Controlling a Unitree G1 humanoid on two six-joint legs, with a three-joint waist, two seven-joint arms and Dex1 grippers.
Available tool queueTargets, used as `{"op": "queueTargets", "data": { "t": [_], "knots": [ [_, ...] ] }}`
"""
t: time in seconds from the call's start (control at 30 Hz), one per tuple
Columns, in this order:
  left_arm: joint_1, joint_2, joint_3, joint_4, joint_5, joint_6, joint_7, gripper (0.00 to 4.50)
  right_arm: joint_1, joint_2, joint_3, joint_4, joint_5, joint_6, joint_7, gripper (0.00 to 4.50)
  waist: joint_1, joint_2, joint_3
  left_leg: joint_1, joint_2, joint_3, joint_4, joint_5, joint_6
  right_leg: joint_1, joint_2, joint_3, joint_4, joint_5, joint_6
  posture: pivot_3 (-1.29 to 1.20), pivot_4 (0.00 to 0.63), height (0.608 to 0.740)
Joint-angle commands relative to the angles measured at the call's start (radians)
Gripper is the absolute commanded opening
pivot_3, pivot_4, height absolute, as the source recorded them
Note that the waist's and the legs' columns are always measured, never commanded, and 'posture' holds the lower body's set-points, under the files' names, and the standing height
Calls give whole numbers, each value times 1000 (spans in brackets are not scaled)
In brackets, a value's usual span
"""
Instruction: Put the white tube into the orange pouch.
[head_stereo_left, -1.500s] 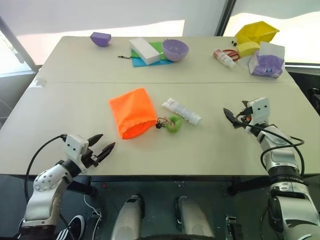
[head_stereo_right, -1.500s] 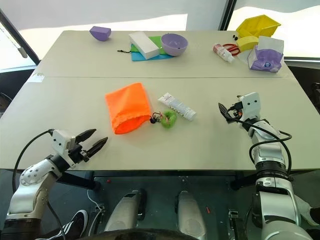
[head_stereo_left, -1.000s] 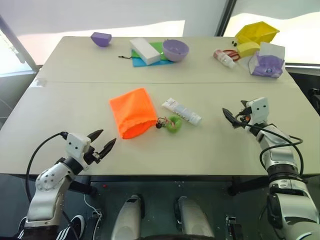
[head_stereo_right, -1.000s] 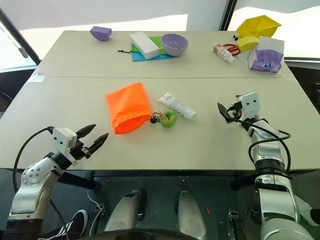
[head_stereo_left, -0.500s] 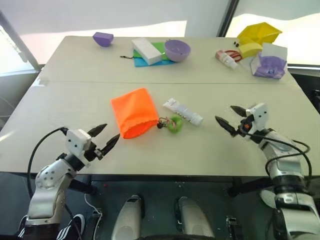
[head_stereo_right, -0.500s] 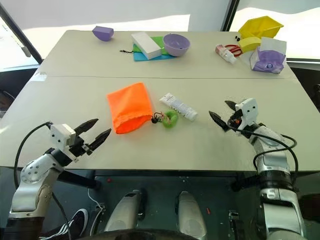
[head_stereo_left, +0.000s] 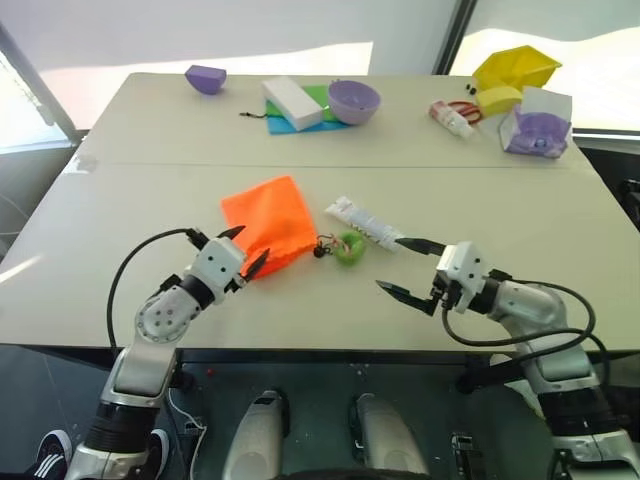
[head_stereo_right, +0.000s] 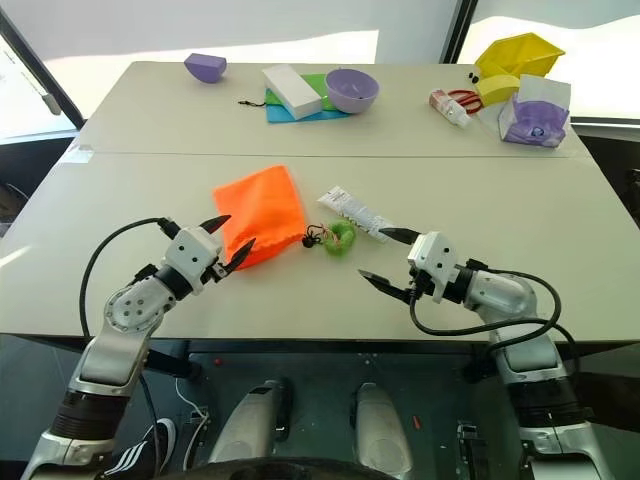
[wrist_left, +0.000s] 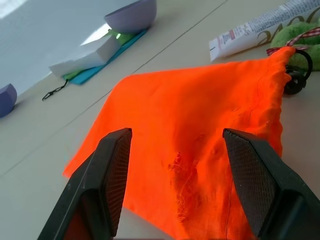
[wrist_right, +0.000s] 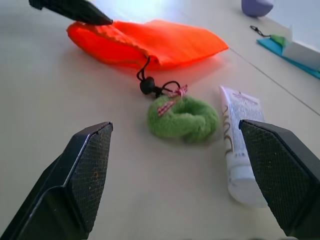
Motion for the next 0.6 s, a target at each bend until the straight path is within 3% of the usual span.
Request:
{"op": "queueTargets", "data": {
  "t": [0.03, 0.13, 0.33, 0.6],
  "knots": [
    [0, -9, -26, -62, -28, -21, -27, 3105, -10, 11, 0, -30, -6, 4, -30, 4218, -1, 0, 0, 0, 0, 0, 0, 0, 0, 0, 0, 0, 0, 0, 0, 0, 150, 740],
    [25, 0, -29, -109, -89, -39, -86, 3105, -14, 11, 6, -27, -10, 4, -34, 4218, -2, 0, 0, 0, 0, 1, 1, 0, 0, 0, -1, 0, 0, 0, 0, 0, 150, 740],
    [-1, 68, -52, -27, 92, -79, -21, 3105, -16, 9, 27, -59, -4, 5, -18, 4218, -2, 0, 0, 1, 0, 0, 0, 0, 0, 0, 0, 0, 1, 0, 0, 0, 150, 740],
    [-19, 35, -74, 6, 140, -88, 28, 3105, -28, 26, 48, -61, -15, 3, -36, 4218, -2, 0, 0, 0, 0, 0, 0, 0, 0, 0, -1, 0, 0, 0, 0, 0, 150, 740]
  ]
}}
